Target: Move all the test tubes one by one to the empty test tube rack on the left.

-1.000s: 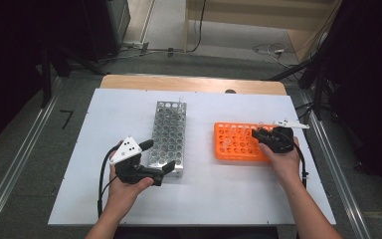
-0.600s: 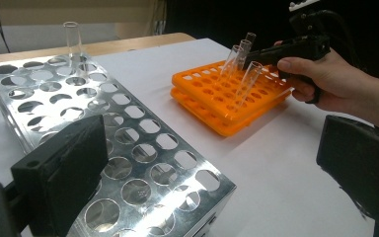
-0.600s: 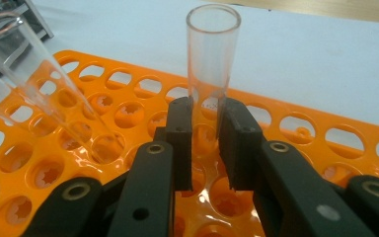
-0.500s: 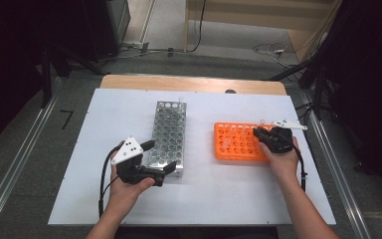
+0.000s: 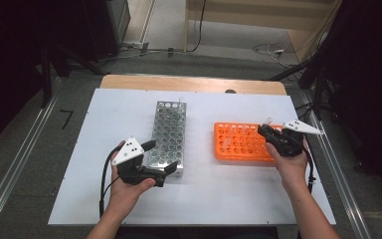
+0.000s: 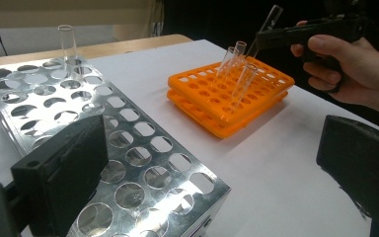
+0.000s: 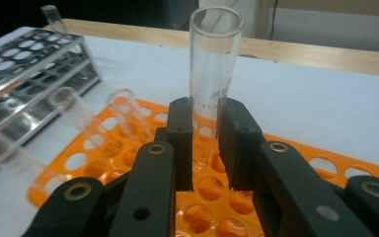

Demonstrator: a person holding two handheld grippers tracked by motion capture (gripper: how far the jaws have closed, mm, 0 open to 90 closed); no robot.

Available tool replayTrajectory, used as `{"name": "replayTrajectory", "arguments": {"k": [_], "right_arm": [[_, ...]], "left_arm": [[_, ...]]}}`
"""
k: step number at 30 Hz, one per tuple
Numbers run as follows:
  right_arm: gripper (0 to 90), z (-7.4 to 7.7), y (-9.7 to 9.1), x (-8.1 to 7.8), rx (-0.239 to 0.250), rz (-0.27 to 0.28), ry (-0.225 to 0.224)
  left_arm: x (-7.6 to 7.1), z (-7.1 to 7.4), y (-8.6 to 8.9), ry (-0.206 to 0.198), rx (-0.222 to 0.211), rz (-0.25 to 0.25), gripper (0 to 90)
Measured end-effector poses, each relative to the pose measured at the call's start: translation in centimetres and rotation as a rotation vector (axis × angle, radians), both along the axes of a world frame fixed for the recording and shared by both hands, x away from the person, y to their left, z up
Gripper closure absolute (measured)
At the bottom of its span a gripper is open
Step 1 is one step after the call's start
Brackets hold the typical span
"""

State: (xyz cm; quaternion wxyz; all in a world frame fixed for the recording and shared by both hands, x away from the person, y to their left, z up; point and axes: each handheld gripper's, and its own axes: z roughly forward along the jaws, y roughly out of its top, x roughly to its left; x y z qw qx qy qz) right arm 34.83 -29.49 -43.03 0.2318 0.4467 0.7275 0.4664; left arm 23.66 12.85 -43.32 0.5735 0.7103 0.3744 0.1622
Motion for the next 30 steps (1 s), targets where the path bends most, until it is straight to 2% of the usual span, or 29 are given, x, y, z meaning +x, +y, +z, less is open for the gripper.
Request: {"name": "replayTrajectory", "arguments": {"k": [4, 5, 6, 10, 14, 17, 19, 21, 30], "right_arm": [[74.1, 1.0, 0.2, -1.3, -0.002, 0.043, -0.016], [74.0, 1.4, 0.3, -2.1, -0.003, 0.063, -0.024], [74.0, 1.4, 0.3, -2.1, -0.003, 0.063, -0.024], [74.1, 2.1, 0.8, -3.8, 0.001, 0.102, -0.038], [74.1, 2.1, 1.0, -4.9, 0.016, 0.131, -0.044], [74.1, 1.8, 1.3, -5.9, 0.052, 0.154, -0.041], [74.1, 1.6, 1.7, -6.4, 0.03, 0.182, -0.03], [74.1, 1.4, 2.1, -6.8, 0.04, 0.202, -0.025], [74.1, 1.0, 4.5, -8.3, 0.022, 0.301, -0.014]], "left_arm": [[0.0, 0.1, 0.0, -0.001, 0.0, -0.002, 0.0], [0.0, 0.1, 0.0, -0.001, 0.003, -0.001, 0.0], [-0.1, 0.1, -0.1, -0.001, 0.003, -0.002, 0.0], [-0.1, 0.2, -0.2, -0.005, 0.003, -0.005, 0.0], [-0.2, 0.3, -0.2, -0.006, 0.0, -0.01, 0.0], [-0.3, 0.3, -0.3, -0.011, -0.003, -0.013, 0.0], [-0.4, 0.4, -0.5, -0.013, -0.002, -0.019, 0.0], [-0.5, 0.4, -0.7, -0.015, 0.002, -0.025, 0.0], [-1.0, 0.7, -1.7, -0.029, 0.004, -0.06, 1.1]]}}
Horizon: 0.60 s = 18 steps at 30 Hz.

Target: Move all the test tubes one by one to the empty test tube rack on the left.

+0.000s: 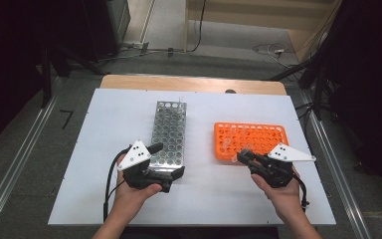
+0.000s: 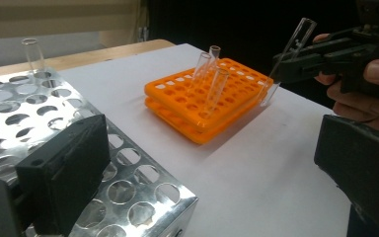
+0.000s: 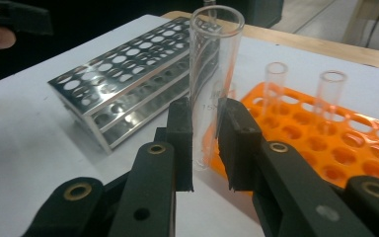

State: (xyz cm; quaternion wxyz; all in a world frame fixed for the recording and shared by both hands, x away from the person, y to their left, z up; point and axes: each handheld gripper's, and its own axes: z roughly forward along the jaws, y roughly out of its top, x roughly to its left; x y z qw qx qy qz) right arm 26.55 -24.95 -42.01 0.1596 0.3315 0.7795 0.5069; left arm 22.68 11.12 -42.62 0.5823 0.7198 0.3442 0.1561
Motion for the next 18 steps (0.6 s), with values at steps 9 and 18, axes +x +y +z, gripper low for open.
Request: {"name": "replayTrajectory", "arguments": {"k": [9, 18], "right_arm": [[74.2, -0.4, 2.4, -1.1, -0.018, 0.086, 0.012], [74.1, -0.7, 4.9, -2.2, -0.043, 0.162, 0.013]], "left_arm": [[-0.4, 0.3, -0.9, -0.006, -0.005, -0.039, 3.0], [-0.9, 0.4, -2.5, -0.015, 0.003, -0.082, 15.1]]}}
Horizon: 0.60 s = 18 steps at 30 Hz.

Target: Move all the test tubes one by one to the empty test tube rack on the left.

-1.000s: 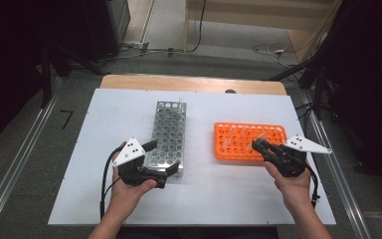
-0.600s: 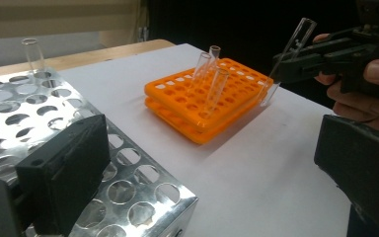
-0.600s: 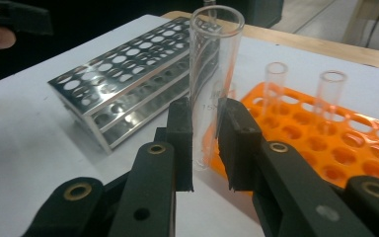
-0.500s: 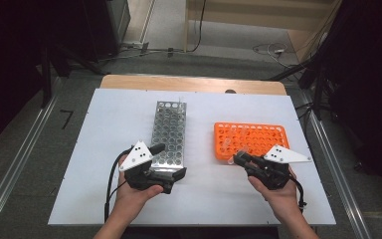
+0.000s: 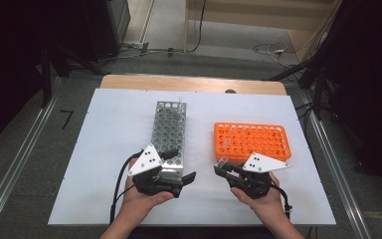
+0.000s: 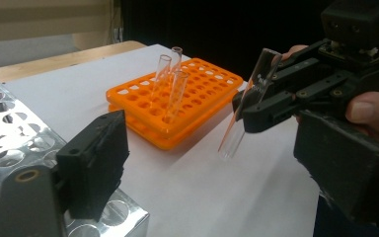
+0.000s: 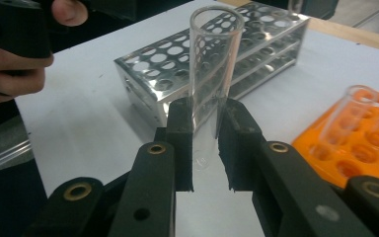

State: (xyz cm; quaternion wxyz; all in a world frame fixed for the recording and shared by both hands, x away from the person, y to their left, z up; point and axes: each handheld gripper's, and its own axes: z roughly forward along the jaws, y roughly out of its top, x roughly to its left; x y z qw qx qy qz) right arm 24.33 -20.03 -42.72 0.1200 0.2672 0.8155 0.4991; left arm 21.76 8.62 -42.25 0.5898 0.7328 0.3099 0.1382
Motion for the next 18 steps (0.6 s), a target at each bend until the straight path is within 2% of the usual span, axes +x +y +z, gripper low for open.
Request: {"name": "replayTrajectory", "arguments": {"k": [3, 7, 18], "right_arm": [[74.1, -0.2, 1.1, -0.5, -0.012, 0.034, 0.002], [74.1, -0.3, 1.9, -0.8, -0.022, 0.055, 0.002], [74.2, -0.4, 3.6, -1.7, -0.041, 0.111, 0.004]], "left_arm": [[-0.2, 0.0, -0.6, -0.002, 0.005, -0.008, 23.6], [-0.5, 0.1, -1.2, -0.011, 0.013, -0.015, 30.3], [-1.0, 0.2, -2.6, -0.041, 0.028, -0.077, 52.9]]}}
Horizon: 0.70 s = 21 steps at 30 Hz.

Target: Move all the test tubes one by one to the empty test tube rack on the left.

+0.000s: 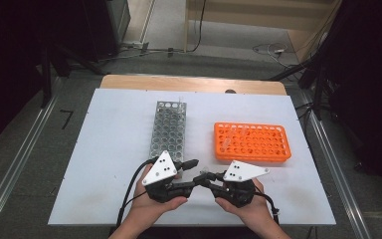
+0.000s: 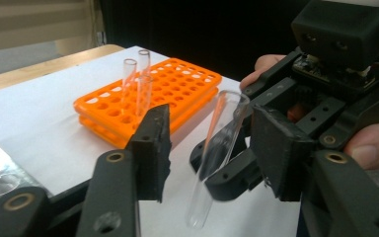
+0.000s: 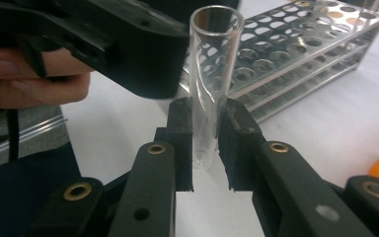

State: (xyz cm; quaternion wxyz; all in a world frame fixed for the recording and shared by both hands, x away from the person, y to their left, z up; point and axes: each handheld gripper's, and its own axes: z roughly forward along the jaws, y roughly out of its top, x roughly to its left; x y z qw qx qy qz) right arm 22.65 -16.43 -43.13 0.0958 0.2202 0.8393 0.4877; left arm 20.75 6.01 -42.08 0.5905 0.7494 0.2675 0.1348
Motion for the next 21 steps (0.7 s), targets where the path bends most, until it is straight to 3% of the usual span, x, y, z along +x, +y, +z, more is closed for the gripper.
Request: {"name": "replayTrajectory", "arguments": {"k": [12, 21], "right_arm": [[74.1, -0.01, 0.59, -0.41, -0.008, 0.025, 0.011], [73.9, 0.0, 0.42, -0.25, -0.003, 0.023, 0.016]], "left_arm": [[-0.14, -0.3, -0.73, -0.013, 0.033, -0.03, 73.1], [0.08, -0.29, -0.57, -0.017, 0.028, -0.013, 76.3]]}}
